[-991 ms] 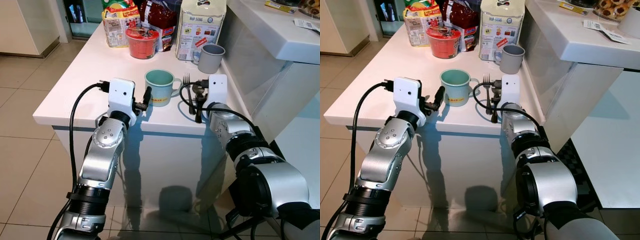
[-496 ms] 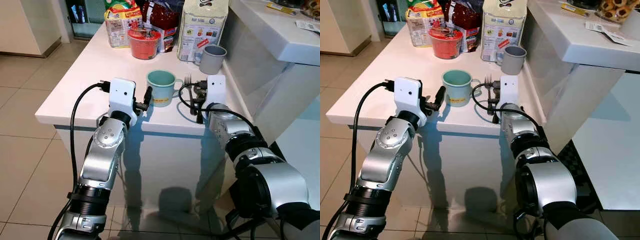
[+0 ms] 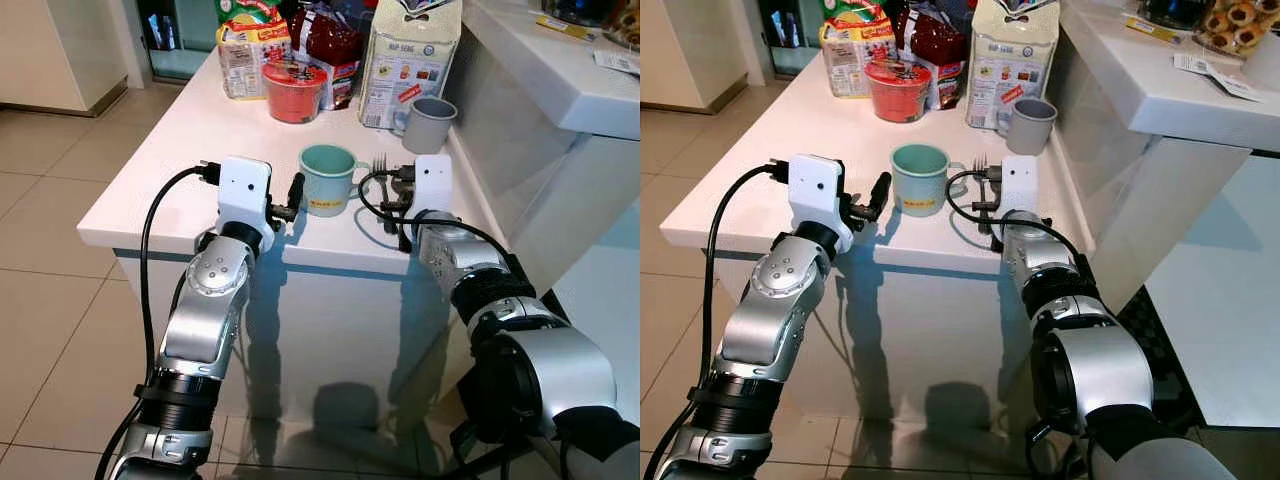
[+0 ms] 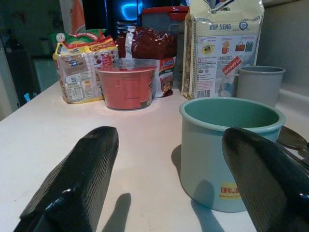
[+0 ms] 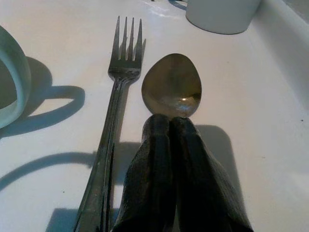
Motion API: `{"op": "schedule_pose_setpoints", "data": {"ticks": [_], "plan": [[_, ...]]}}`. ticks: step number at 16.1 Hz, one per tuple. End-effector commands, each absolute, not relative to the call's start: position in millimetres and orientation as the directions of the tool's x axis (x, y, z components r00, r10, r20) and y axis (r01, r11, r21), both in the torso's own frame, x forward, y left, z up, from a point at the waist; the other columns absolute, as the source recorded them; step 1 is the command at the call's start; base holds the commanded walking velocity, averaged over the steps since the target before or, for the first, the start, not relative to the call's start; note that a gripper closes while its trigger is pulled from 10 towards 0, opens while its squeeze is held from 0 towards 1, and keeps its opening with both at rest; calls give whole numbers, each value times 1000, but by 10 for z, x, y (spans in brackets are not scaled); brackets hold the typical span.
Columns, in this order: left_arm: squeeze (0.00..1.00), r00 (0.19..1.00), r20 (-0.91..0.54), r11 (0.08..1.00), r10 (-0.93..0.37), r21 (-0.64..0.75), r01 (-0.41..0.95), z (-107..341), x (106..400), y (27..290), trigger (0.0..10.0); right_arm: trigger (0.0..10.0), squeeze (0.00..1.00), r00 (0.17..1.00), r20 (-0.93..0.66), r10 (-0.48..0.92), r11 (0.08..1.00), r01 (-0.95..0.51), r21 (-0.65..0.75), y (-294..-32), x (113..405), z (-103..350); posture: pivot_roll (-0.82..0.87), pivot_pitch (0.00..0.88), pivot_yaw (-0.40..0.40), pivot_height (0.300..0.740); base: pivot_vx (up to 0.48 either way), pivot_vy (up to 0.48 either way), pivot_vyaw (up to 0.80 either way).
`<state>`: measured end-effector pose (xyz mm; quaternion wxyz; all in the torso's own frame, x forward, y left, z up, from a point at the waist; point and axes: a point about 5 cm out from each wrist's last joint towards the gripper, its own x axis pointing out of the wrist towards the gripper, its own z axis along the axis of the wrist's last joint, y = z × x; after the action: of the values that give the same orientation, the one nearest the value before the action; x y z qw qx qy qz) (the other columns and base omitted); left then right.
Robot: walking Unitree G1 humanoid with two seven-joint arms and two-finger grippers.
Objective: Setting the table
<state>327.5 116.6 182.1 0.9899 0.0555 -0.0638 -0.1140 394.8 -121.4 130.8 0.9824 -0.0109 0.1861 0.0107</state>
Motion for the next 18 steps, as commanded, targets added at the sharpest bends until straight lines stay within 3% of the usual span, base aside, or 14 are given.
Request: {"op": "schedule_pose_setpoints", "data": {"ticks": [1, 4, 9, 14, 15, 16, 17, 18], "plan": [[0, 960, 123, 963, -250, 135, 233, 1867, 3266, 1126, 10000, 0, 0, 779, -627, -5, 999, -25, -39, -1247, 3600, 652, 52, 0, -72, 740, 0, 0, 0], [0, 961, 125, 964, -246, 136, 229, 1875, 3266, 1146, 10000, 0, 0, 735, -676, 47, 993, -105, -46, -1138, 3432, 441, 44, 0, -70, 740, 0, 0, 0], [0, 959, 130, 962, -252, 140, 234, 1885, 3260, 1147, 10000, 0, 0, 733, -673, 95, 989, -146, -19, -1139, 3294, 435, 43, 0, -70, 740, 0, 0, 0], [0, 958, 134, 962, -253, 144, 234, 1896, 3249, 1157, 10000, 0, 0, 760, -642, 100, 979, -192, -74, -1295, 3226, 518, 45, 0, -74, 740, 0, 0, 0], [0, 958, 135, 961, -254, 145, 234, 1895, 3252, 1156, 10000, 0, 0, 797, -594, 110, 972, -211, -103, -1262, 3251, 618, 47, 0, -73, 740, 0, 0, 0], [0, 958, 136, 961, -254, 145, 235, 1898, 3254, 1153, 10000, 7020, 0, 819, -559, 127, 965, -232, -121, -1225, 3274, 690, 47, 0, -73, 740, 0, 0, 0], [0, 957, 138, 961, -256, 146, 236, 1905, 3257, 1148, 10000, 10000, 0, 862, -480, 160, 956, -256, -142, -1163, 3334, 826, 48, 0, -70, 740, 0, 0, 0], [0, 956, 139, 961, -257, 146, 237, 1908, 3261, 1146, 10000, 10000, 0, 909, -370, 192, 955, -259, -142, -1090, 3412, 1007, 47, 0, -67, 740, 0, 0, 0]]}}
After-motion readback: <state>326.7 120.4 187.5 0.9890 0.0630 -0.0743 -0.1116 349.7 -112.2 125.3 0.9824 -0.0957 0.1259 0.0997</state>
